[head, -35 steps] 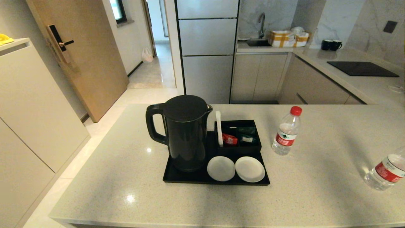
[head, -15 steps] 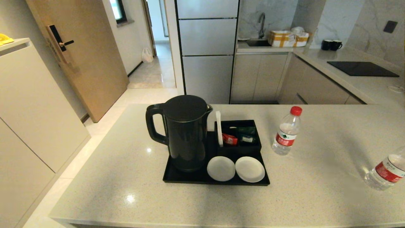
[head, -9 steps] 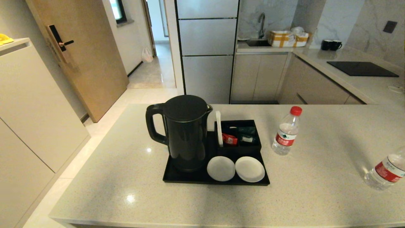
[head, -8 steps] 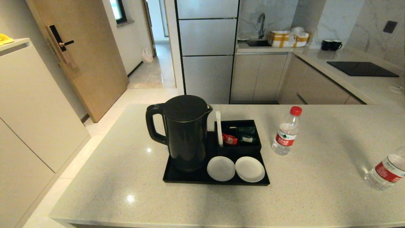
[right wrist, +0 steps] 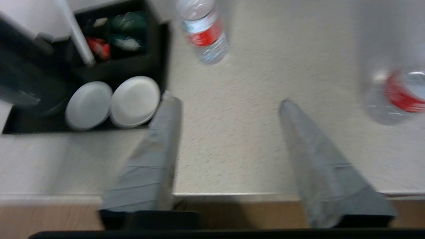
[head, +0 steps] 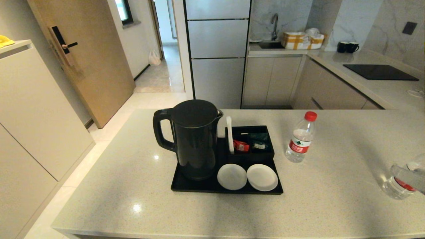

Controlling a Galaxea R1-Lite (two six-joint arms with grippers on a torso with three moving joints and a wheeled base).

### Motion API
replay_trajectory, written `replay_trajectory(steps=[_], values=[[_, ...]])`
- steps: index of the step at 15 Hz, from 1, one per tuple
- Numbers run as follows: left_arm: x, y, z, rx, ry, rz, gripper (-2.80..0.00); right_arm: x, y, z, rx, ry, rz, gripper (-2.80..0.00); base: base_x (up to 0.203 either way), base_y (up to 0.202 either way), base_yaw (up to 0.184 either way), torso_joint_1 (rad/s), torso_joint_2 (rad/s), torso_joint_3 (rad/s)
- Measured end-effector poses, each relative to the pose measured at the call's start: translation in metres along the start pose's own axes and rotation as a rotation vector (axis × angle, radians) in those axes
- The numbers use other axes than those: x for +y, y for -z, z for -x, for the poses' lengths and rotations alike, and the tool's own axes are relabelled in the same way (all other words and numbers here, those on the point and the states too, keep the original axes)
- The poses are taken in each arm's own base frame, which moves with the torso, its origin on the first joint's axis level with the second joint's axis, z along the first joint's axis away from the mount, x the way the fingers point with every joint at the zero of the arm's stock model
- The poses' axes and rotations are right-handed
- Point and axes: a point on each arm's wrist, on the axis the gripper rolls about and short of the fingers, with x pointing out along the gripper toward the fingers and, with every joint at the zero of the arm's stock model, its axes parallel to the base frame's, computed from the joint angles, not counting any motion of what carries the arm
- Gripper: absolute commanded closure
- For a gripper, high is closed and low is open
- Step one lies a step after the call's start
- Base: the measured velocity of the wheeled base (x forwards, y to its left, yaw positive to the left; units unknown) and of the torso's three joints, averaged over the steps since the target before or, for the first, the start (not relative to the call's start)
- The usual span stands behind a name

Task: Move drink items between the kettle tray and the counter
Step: Return the bottled water to its original position

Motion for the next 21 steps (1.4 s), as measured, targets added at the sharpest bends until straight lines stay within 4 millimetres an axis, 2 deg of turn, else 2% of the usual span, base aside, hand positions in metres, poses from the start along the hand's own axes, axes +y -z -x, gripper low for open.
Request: replay_trajectory(steps=[4,6,11,16,19,21], values=[[0.000,0.000,0.000,0.000,0.000,0.000,0.00,0.001,-0.006,-0.040,0.034,-0.002,0.006,-2.80,0.000,0.000,0.000,0.000,0.00,0.000],[0.000,0.000,0.000,0.000,0.000,0.000,0.00,0.005,-0.007,-0.071,0.025,0.030,0.019,-2.80,0.000,0.000,0.000,0.000,0.00,0.000],[0.000,0.000,0.000,-0.001,0.000,0.000,0.00,0.043,0.009,-0.160,-0.090,0.085,0.068,-2.80,0.000,0.000,0.000,0.000,0.00,0.000],[0.000,0.000,0.000,0.000,0.000,0.000,0.00,0.072,0.019,-0.232,-0.284,0.125,0.031,-2.80,0.000,0.000,0.000,0.000,0.00,0.000],[0.000,0.000,0.000,0.000,0.000,0.000,0.00,0.073,0.025,-0.262,-0.294,0.167,0.057,-2.80,0.000,0.000,0.000,0.000,0.00,0.000],[0.000,0.000,0.000,0.000,-0.001,0.000,0.00,0.061,0.025,-0.278,-0.297,0.203,0.067,-2.80,0.000,0.000,0.000,0.000,0.00,0.000]])
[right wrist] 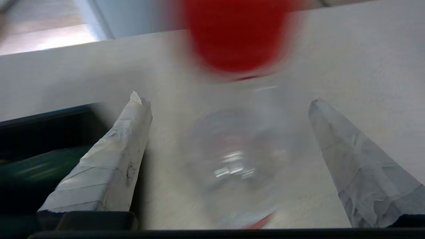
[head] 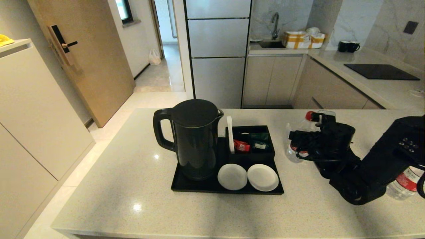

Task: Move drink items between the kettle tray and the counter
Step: Return the bottled water to its original position

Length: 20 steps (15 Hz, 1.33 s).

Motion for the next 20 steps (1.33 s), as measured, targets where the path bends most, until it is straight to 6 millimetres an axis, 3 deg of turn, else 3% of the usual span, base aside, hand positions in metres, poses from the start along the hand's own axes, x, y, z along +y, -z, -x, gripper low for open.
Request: replay_trajectory(steps=[4,8,9,16,20], values=[[0.000,0.000,0.000,0.000,0.002,0.000,0.00,-0.013,0.013,-0.018,0.015,0.041,0.011,-2.80,0.000,0.000,0.000,0.000,0.00,0.000],[0.000,0.000,0.000,0.000,0.002,0.000,0.00,-0.015,0.021,-0.021,0.040,0.046,0.021,-2.80,0.000,0.000,0.000,0.000,0.00,0.000],[0.000,0.000,0.000,0.000,0.002,0.000,0.00,-0.015,0.023,-0.021,0.046,0.045,0.024,0.00,0.000,0.000,0.000,0.000,0.00,0.000],[0.000,0.000,0.000,0.000,0.001,0.000,0.00,-0.016,0.021,-0.017,0.053,0.033,0.025,0.00,0.000,0.000,0.000,0.000,0.00,0.000],[0.000,0.000,0.000,0.000,0.001,0.000,0.00,-0.016,0.006,0.001,0.050,-0.021,0.022,0.00,0.000,0.000,0.000,0.000,0.00,0.000]])
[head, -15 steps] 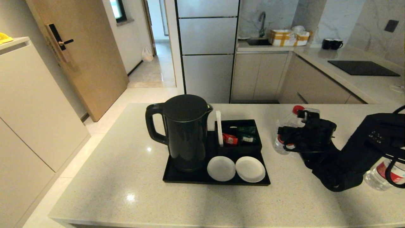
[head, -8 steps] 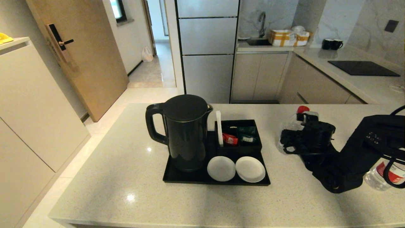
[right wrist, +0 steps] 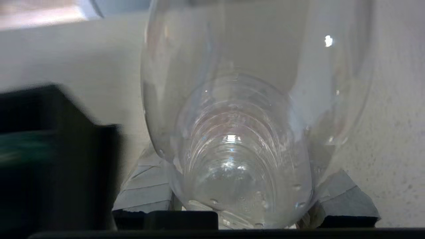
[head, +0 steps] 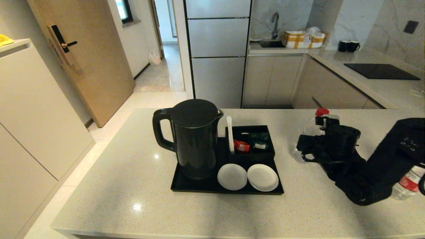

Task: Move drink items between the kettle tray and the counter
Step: Return the bottled water to its original position

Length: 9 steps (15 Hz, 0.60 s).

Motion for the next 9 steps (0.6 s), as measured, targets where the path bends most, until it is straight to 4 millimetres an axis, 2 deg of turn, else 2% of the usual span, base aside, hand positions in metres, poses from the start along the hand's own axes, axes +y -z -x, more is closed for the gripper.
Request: replay_trajectory(steps=[4,9], values=[[0.000,0.000,0.000,0.000,0.000,0.000,0.00,0.010,-0.024,0.032,-0.018,-0.078,-0.001,0.00,0.000,0.000,0.000,0.000,0.00,0.000],[0.000,0.000,0.000,0.000,0.000,0.000,0.00,0.038,-0.041,0.079,-0.038,-0.233,0.004,0.00,0.000,0.000,0.000,0.000,0.00,0.000]])
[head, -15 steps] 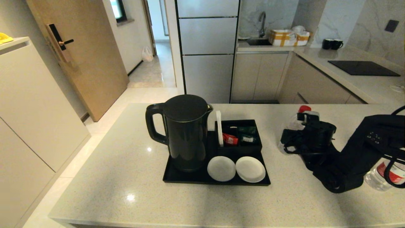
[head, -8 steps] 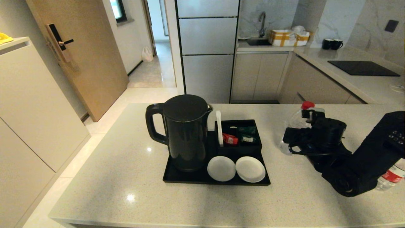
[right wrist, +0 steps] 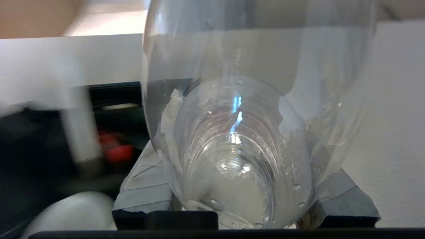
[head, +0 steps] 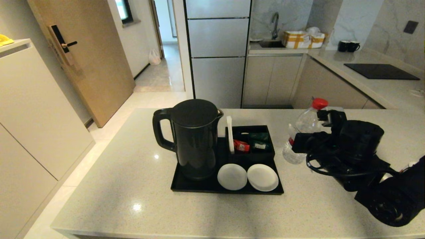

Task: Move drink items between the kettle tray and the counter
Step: Return the bottled water to its original position

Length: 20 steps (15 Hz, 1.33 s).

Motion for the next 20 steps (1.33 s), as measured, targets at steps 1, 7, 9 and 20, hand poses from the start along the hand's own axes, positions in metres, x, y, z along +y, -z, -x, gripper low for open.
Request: replay_trajectory(steps=[1,7,9,20], values=[[0.000,0.000,0.000,0.000,0.000,0.000,0.00,0.010,-0.002,0.008,-0.005,-0.034,-0.001,0.00,0.000,0.000,0.000,0.000,0.00,0.000],[0.000,0.000,0.000,0.000,0.001,0.000,0.00,0.069,0.004,0.037,-0.055,-0.158,-0.013,0.00,0.000,0.000,0.000,0.000,0.00,0.000],[0.000,0.000,0.000,0.000,0.001,0.000,0.00,0.087,0.013,0.041,-0.049,-0.194,-0.006,0.00,0.000,0.000,0.000,0.000,0.00,0.000],[0.000,0.000,0.000,0.000,0.001,0.000,0.00,0.154,0.061,0.012,-0.040,-0.294,0.081,0.00,0.000,0.000,0.000,0.000,0.00,0.000]])
